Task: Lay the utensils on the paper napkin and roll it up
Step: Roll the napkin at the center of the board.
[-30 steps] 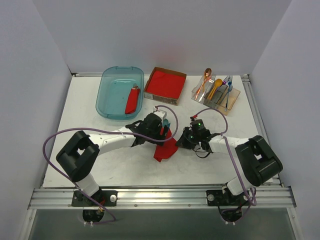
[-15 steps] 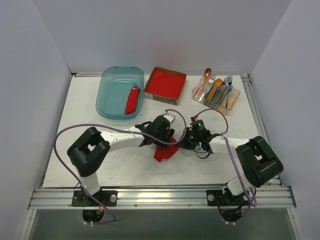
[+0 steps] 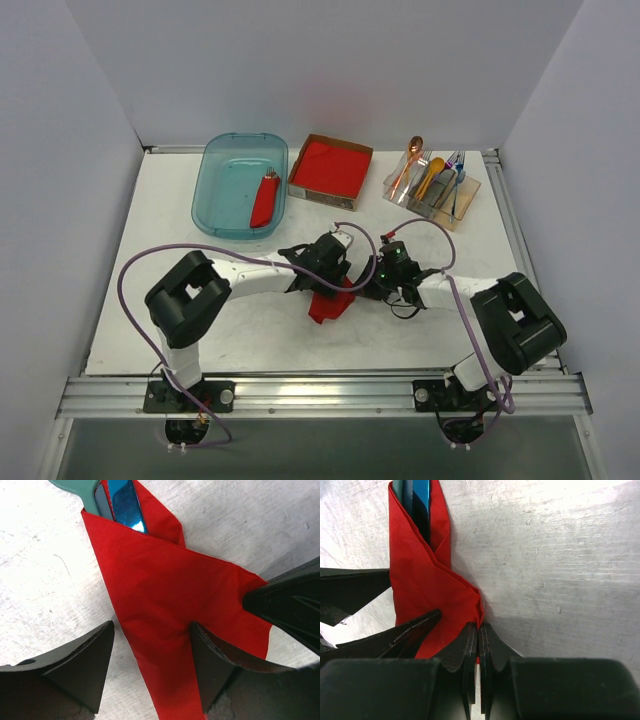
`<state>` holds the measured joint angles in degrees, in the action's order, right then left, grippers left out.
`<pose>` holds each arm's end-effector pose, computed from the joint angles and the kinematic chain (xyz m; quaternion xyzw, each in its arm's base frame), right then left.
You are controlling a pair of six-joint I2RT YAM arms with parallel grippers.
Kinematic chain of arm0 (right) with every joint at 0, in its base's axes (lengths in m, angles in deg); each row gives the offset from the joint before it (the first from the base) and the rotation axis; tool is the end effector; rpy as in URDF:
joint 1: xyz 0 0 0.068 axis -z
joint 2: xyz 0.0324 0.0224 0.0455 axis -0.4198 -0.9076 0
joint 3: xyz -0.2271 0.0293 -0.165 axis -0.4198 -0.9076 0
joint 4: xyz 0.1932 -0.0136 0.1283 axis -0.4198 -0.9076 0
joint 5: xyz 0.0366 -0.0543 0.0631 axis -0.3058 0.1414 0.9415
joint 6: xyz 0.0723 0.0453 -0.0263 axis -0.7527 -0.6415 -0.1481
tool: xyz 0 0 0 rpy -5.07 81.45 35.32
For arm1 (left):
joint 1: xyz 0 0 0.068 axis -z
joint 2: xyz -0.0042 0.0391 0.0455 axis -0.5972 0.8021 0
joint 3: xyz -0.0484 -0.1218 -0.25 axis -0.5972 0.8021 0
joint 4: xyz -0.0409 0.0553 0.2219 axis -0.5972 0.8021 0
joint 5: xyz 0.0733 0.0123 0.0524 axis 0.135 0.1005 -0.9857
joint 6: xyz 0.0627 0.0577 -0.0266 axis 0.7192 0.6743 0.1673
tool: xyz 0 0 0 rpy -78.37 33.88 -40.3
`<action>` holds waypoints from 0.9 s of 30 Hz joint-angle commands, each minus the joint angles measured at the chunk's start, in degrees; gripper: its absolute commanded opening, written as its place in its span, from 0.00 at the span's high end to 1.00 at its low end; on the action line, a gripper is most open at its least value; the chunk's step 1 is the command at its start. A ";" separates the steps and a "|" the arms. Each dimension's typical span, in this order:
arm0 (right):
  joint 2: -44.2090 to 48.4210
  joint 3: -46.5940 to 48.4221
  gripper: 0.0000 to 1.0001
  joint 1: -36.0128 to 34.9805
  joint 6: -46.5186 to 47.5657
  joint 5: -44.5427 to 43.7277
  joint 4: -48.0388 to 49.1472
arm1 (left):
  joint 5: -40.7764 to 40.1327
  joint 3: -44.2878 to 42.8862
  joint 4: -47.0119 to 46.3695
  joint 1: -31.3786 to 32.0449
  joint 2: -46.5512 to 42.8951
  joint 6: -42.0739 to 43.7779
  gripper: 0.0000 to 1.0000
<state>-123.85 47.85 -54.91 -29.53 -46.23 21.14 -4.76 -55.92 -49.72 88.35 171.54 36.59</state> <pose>0.2435 0.1690 0.1559 0.0558 0.8782 0.3893 0.2721 0.2465 -0.2872 0.1547 0.2498 0.9194 -0.0887 0.2906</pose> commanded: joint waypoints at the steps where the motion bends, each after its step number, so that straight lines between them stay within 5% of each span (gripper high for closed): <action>1: 1.18 -1.50 1.00 -1.29 -0.70 -2.05 -1.33 | -1.85 -1.54 2.04 0.18 1.30 -0.83 0.30; 8: 1.97 -1.06 1.00 -1.47 0.00 -2.75 -2.03 | -2.38 0.57 1.70 0.26 0.42 -1.80 0.30; 15: 2.32 3.15 0.72 1.43 4.13 -3.37 -4.75 | -0.45 4.61 -1.29 -0.18 -1.08 -2.67 0.30; 27: -5.76 13.70 0.60 0.56 11.95 -3.63 -5.98 | 3.07 10.23 -6.83 -1.67 -3.10 -4.35 0.30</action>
<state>-127.48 58.32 -53.47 -21.16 -49.03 16.35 -3.67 -48.67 -58.77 87.37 167.96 33.70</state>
